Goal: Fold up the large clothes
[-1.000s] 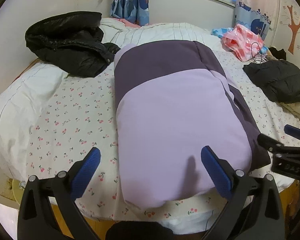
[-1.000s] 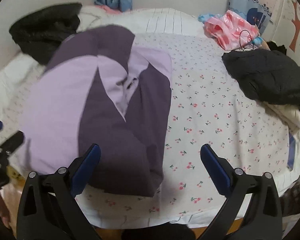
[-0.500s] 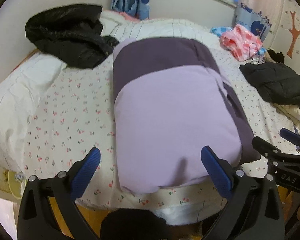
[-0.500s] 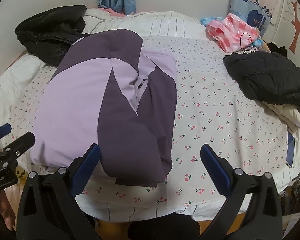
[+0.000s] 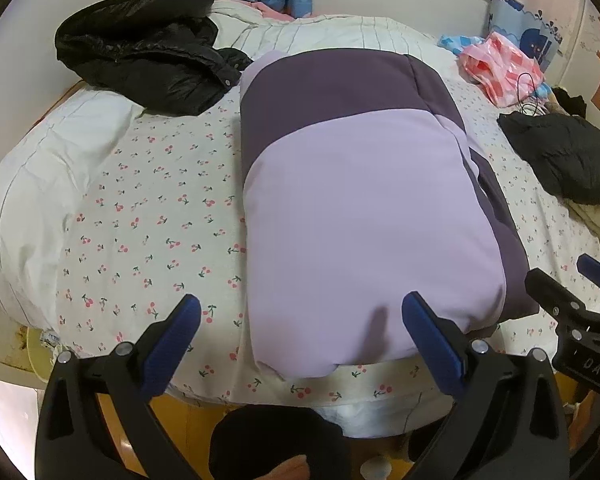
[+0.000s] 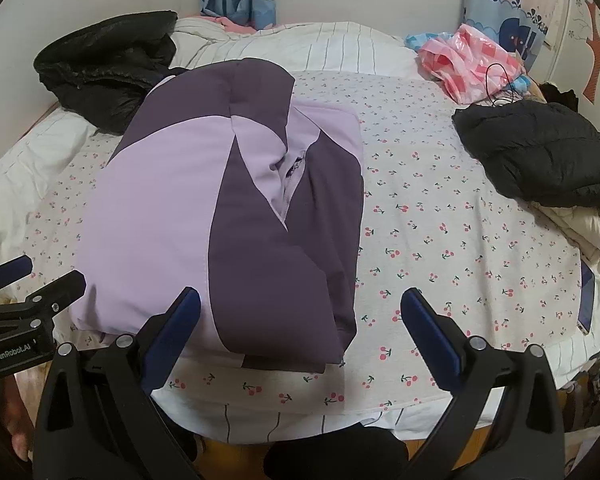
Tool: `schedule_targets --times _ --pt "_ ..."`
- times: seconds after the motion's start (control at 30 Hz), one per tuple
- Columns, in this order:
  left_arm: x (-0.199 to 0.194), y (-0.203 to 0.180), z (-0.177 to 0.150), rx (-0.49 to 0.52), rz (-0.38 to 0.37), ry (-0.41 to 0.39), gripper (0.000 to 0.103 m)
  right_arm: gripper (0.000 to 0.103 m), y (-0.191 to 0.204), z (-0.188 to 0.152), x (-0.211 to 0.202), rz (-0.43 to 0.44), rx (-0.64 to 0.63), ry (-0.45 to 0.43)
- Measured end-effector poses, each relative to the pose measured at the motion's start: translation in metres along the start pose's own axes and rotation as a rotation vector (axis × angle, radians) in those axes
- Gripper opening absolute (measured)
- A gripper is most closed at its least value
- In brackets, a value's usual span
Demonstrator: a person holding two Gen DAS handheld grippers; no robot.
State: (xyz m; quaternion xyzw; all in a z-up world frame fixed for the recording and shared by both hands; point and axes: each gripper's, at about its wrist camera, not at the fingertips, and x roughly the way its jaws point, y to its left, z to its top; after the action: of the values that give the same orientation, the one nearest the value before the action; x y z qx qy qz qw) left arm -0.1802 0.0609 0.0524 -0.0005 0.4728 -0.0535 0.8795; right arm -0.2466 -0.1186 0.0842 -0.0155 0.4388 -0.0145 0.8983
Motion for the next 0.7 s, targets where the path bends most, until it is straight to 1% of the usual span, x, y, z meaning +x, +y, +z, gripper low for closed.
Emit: schedule_targets --times 0.23,0.4,0.57,0.7 --pt "-0.0005 0.0020 0.0017 -0.012 0.004 -0.013 0.097 0.097 0.0012 0.0004 -0.0002 0.011 0.003 -0.006" --pt "0.0031 0.0037 0.0017 -0.028 -0.009 0.002 0.097 0.097 0.0005 0.0003 -0.0001 0.015 0.006 -0.008" --pt "0.0028 0.0010 0.0013 -0.009 0.002 0.000 0.097 0.097 0.0001 -0.0014 -0.0005 0.014 0.013 -0.006" --pt "0.0028 0.0014 0.0015 -0.013 0.003 -0.001 0.097 0.097 0.0009 -0.0018 -0.0004 0.017 0.015 -0.005"
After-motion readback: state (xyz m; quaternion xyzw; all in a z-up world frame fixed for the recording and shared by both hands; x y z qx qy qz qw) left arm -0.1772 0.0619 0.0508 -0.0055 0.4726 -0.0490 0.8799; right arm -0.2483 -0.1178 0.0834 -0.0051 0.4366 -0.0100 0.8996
